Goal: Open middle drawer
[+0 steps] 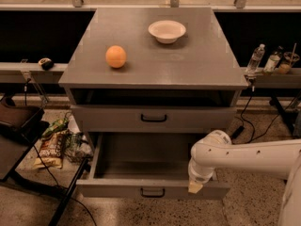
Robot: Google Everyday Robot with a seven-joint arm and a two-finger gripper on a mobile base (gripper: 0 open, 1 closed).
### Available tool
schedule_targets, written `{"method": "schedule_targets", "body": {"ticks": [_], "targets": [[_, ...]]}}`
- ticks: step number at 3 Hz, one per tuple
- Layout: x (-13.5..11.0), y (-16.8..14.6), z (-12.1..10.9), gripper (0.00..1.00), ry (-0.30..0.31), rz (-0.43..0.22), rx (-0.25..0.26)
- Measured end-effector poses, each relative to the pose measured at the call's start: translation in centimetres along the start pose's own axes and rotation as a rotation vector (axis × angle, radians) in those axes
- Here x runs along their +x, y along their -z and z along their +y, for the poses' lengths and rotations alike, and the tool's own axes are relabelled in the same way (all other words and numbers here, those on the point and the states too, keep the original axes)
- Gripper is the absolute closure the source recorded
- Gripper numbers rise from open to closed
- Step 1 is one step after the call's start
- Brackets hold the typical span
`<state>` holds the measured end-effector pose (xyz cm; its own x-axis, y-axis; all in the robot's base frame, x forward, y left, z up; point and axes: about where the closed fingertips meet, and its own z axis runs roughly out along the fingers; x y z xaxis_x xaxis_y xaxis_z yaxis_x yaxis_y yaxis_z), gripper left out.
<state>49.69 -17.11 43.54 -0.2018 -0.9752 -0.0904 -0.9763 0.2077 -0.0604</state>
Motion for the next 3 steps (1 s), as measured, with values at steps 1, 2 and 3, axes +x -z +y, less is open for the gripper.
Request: {"method": "schedule_targets", "body": {"ticks": [1, 2, 3], "targets": [[0.0, -0.01, 0.01, 1.0, 0.0, 0.0, 0.0], [0.0, -0.02, 0.02, 1.0, 0.0, 0.0, 0.0], [-0.04, 0.04, 0.3, 1.0, 0.004, 0.001, -0.005]]}}
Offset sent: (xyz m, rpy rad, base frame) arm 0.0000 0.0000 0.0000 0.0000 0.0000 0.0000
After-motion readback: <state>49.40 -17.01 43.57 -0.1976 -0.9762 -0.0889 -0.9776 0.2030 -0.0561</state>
